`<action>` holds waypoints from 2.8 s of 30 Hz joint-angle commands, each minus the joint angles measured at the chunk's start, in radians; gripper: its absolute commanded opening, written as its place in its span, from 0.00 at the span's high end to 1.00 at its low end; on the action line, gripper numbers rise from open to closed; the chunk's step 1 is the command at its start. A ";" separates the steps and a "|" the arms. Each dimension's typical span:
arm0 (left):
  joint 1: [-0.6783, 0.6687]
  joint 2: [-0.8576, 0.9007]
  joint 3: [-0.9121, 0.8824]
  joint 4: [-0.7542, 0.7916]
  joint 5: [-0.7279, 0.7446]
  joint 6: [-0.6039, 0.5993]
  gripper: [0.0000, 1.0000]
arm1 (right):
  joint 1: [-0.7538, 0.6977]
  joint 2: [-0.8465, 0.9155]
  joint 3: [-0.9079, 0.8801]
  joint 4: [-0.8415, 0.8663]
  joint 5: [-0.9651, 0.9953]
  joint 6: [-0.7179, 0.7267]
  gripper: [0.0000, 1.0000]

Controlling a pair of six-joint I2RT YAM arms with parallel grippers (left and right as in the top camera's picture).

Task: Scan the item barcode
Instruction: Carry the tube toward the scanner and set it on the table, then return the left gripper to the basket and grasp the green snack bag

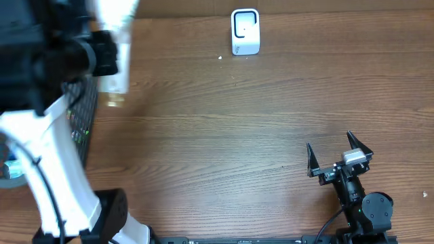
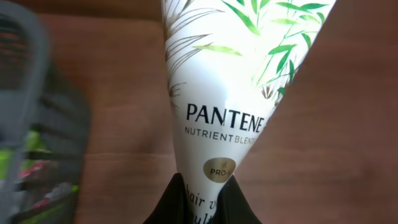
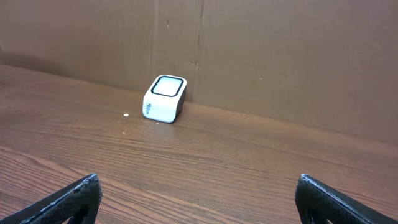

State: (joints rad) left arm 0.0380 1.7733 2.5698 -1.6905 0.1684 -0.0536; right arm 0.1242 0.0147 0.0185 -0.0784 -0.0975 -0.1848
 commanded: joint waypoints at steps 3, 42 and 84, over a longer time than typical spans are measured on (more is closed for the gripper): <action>-0.136 0.099 -0.150 0.044 -0.022 -0.102 0.96 | -0.006 -0.012 -0.011 0.005 0.002 0.001 0.00; -0.649 0.580 -0.355 0.565 0.005 -0.603 0.57 | -0.006 -0.012 -0.011 0.005 0.002 0.001 0.00; 0.708 0.114 -0.169 0.045 -0.127 -0.185 0.25 | -0.006 -0.012 -0.011 0.005 0.002 0.001 0.00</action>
State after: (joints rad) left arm 0.7479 1.8683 2.4424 -1.6634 0.0402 -0.2745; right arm 0.1242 0.0147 0.0185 -0.0784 -0.0971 -0.1841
